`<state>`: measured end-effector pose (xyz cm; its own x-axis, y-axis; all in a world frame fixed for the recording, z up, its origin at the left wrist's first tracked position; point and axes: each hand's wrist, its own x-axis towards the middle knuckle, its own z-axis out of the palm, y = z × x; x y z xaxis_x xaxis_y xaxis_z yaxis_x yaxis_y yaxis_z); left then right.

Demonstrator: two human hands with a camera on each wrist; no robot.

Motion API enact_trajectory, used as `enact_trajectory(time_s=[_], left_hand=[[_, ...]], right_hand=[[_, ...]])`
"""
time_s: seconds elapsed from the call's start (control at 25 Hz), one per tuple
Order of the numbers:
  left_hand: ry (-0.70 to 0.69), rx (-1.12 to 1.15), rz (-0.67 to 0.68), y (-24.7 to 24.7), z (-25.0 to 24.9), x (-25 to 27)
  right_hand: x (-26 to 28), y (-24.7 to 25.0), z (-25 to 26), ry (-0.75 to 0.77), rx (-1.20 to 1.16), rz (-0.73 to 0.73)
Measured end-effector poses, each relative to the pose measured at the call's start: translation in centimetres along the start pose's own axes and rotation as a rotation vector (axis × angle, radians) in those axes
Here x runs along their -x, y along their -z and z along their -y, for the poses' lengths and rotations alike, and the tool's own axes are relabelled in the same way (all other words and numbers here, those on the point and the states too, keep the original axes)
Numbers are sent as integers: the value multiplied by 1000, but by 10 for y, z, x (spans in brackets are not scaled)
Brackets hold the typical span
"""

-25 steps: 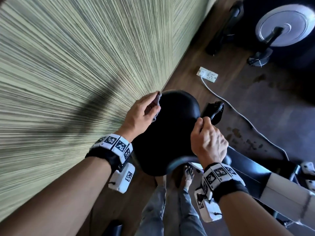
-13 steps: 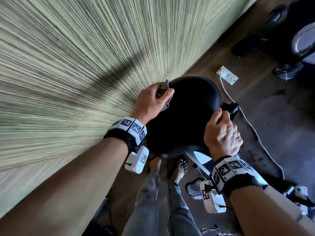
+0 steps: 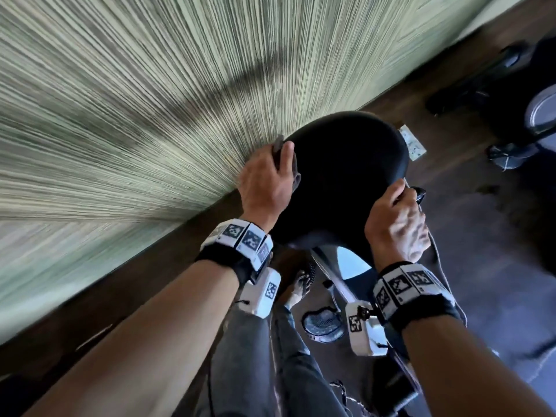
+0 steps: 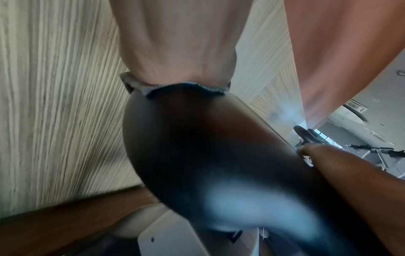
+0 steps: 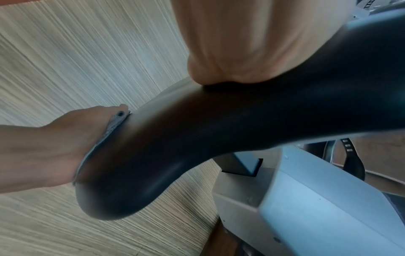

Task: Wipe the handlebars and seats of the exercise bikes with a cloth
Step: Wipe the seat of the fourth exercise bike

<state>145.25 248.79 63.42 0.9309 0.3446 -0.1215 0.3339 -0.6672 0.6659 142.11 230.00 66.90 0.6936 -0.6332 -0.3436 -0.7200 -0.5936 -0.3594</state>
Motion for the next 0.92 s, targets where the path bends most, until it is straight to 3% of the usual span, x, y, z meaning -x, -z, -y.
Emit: enact_trajectory(time_s=[0.12, 0.2, 0.28, 0.36, 0.44, 0.52, 0.72, 0.92], left_hand=[[-45, 18, -128, -7, 12, 30], [6, 34, -169, -14, 16, 72], [23, 46, -118, -21, 19, 111], [-49, 17, -77, -24, 23, 128], [-44, 2, -112, -23, 23, 112], [44, 17, -177, -17, 17, 82], [151, 55, -65, -5, 11, 23], [50, 78, -243, -20, 15, 69]], right_hand=[[0, 2, 0, 8, 16, 16], [0, 1, -2, 27, 22, 14], [1, -1, -6, 68, 60, 13], [3, -4, -10, 129, 78, -10], [5, -7, -14, 212, 67, -43], [8, -12, -18, 348, 47, -71], [8, -20, -28, 617, 142, -139], [5, -24, -34, 815, 174, -116]])
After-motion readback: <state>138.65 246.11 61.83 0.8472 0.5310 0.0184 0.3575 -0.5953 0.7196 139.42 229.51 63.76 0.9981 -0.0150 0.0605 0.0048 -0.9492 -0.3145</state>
